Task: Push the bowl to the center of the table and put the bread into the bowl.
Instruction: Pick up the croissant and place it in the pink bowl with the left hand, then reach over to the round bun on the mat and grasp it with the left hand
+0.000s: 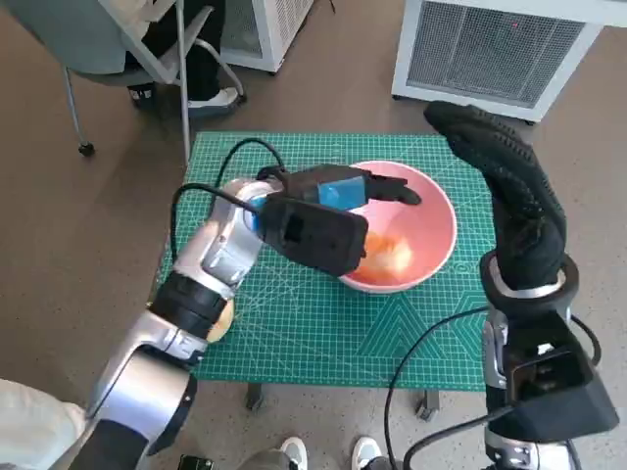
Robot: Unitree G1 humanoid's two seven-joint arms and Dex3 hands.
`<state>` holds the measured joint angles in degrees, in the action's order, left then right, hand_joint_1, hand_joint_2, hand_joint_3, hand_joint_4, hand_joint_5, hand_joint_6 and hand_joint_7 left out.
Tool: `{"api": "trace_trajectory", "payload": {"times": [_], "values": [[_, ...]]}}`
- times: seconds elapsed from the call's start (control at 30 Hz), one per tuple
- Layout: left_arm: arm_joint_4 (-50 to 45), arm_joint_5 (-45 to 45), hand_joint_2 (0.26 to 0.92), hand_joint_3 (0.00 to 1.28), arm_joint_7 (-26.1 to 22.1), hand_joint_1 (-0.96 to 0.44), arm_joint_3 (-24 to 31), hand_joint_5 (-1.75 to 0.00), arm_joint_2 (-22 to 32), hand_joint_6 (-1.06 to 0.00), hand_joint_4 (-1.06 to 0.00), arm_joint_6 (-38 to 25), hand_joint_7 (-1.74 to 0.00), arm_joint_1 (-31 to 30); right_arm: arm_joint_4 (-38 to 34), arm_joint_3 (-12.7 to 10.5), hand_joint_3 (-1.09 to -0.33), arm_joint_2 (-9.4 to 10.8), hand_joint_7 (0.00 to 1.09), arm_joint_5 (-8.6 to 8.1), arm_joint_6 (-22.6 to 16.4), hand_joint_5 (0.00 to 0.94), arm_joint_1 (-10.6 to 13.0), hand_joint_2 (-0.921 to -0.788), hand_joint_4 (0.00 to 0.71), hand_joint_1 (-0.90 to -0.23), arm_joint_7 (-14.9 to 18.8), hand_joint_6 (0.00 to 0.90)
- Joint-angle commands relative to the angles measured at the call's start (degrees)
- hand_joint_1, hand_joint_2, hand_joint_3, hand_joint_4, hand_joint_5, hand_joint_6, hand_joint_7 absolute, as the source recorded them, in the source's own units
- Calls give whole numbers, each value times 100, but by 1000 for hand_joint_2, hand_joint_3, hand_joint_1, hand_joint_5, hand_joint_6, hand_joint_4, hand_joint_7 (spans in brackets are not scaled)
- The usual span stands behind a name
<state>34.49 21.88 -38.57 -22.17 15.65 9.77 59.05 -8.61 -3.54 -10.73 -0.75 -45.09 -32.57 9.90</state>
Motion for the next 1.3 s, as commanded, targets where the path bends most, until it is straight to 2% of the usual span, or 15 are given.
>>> {"api": "trace_trajectory", "payload": {"times": [0.03,0.23,0.57,0.8,1.07,1.3], "values": [[-525,-141,881,9,5,-240,219,-1,298,-231,-50,115,-33,-215,19,-6,-749,-6,719,85,0,1,114,-921,331,-542,-66,-1],[-1469,-457,879,5,-179,-257,653,-10,863,-241,-71,221,-30,-622,2,11,-749,10,718,98,2,1,103,-921,331,-543,-93,-1],[-2776,-1259,862,0,-381,-233,1716,-45,2080,-327,-196,778,-61,-1633,-66,53,-751,24,704,-106,-81,2,103,-921,334,-528,-7,-1],[-3623,-1482,861,1,-597,-242,2398,-47,2962,-359,-235,419,-73,-2540,-48,93,-753,50,702,-104,-68,4,104,-921,337,-523,-25,-1],[-3707,-1967,880,8,-721,-275,3048,-39,3435,-379,-267,661,-71,-3654,-72,121,-752,41,702,-204,-19,4,84,-921,339,-532,27,-1],[-3803,-2016,906,15,-718,-308,3250,-21,3602,-381,-273,856,-56,-4514,-75,150,-750,34,703,-343,54,4,70,-921,340,-539,103,-1]]}}
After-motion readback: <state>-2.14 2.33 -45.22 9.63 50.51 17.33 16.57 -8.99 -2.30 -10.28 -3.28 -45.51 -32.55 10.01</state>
